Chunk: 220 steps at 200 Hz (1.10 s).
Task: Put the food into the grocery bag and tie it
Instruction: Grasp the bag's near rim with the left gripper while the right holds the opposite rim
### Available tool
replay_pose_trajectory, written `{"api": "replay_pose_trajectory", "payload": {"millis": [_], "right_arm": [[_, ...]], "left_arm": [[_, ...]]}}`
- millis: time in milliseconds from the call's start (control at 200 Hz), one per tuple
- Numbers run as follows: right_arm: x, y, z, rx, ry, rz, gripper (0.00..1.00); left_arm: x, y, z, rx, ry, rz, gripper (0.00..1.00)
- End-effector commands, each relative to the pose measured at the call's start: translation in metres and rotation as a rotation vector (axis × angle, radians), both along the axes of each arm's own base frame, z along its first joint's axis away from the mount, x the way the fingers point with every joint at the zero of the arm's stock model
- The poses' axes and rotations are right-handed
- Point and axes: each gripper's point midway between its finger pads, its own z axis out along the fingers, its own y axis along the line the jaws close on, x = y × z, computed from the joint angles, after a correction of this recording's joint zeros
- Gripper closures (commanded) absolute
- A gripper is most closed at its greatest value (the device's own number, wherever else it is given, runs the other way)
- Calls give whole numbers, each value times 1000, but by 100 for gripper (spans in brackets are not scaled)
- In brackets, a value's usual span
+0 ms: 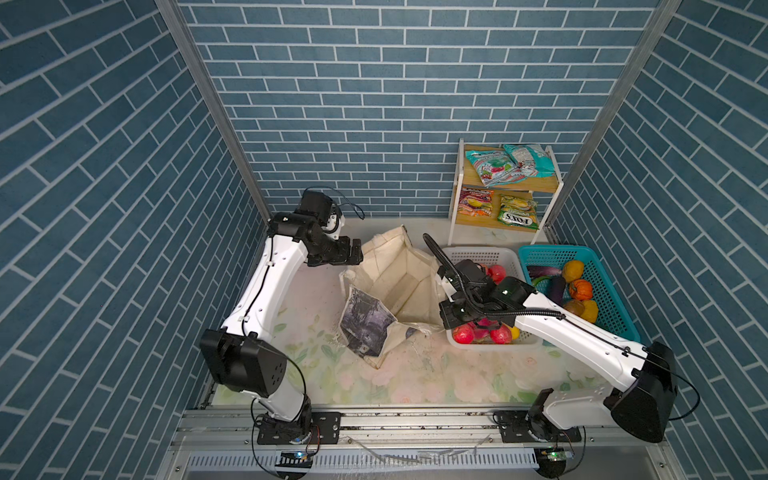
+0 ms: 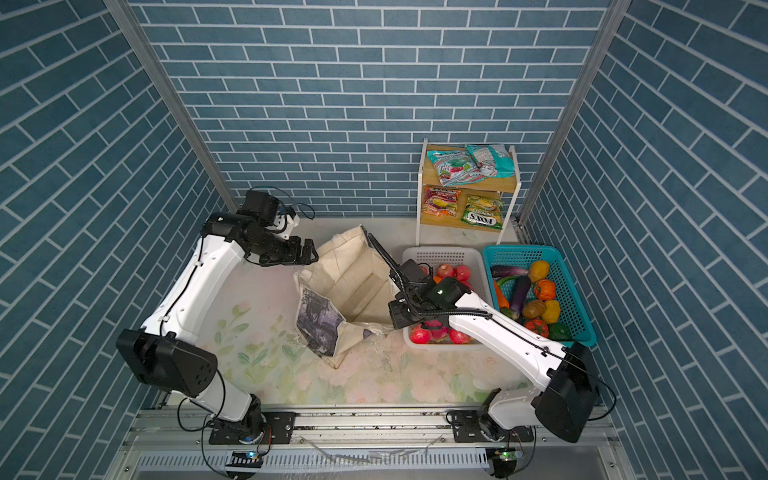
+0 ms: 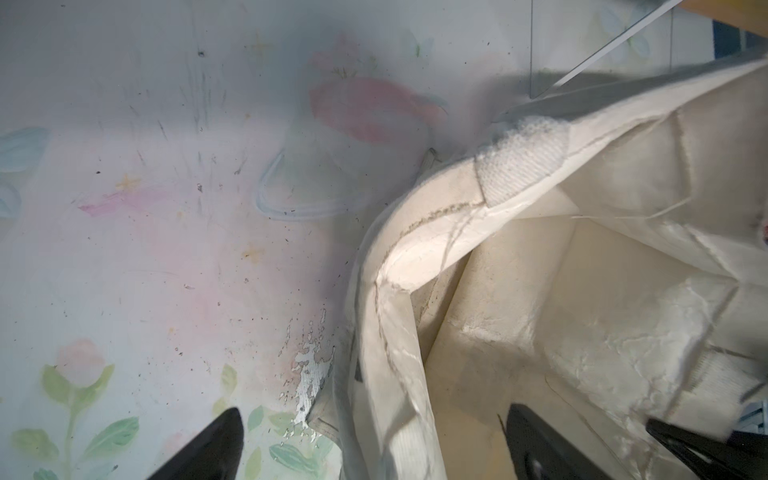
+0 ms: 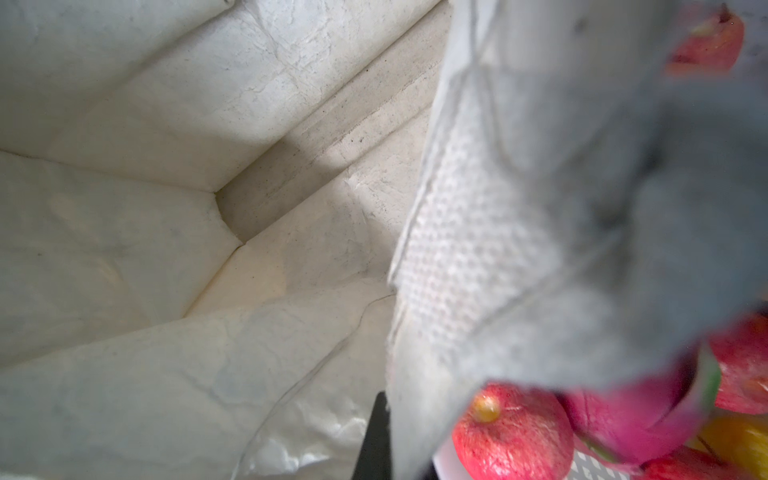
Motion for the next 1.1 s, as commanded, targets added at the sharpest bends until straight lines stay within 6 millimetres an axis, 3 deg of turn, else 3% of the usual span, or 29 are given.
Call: {"api": "replay_pose_trajectory", "payload": {"millis": [0,110,230,300,380,530,650,760,920,1095], "right_arm": [[-3,-6,5,17,-10,-13,100],[-3,-8,4,16,-12,-19,100],[-1,-8,3,13,-16,-27,100],[1,-5,6,24,-23,-33,100],[5,-1,11,44,-31,-42,100],[13,9,32,93,-62,-54,100],[20,17,52,140,-94,-62,100],[26,22,66,168,-127,-66,100],[35,27,77,179,-163,-70,100],[39,35,65,167,-127,-70,100]], "left_arm": [[-2,-11,-11,15,56,-72,0],[-1,-27,-27,-23,111,-124,3],[-7,-35,-39,-61,159,-151,20],[-16,-38,-44,-89,184,-169,38],[-31,-41,-40,-127,185,-183,69],[-62,-36,-9,-192,77,-174,100],[-87,-7,7,-139,-18,-69,100],[-109,15,7,-128,-60,52,100],[-141,22,-16,-176,-23,162,100],[-159,23,-31,-218,14,213,100]]}}
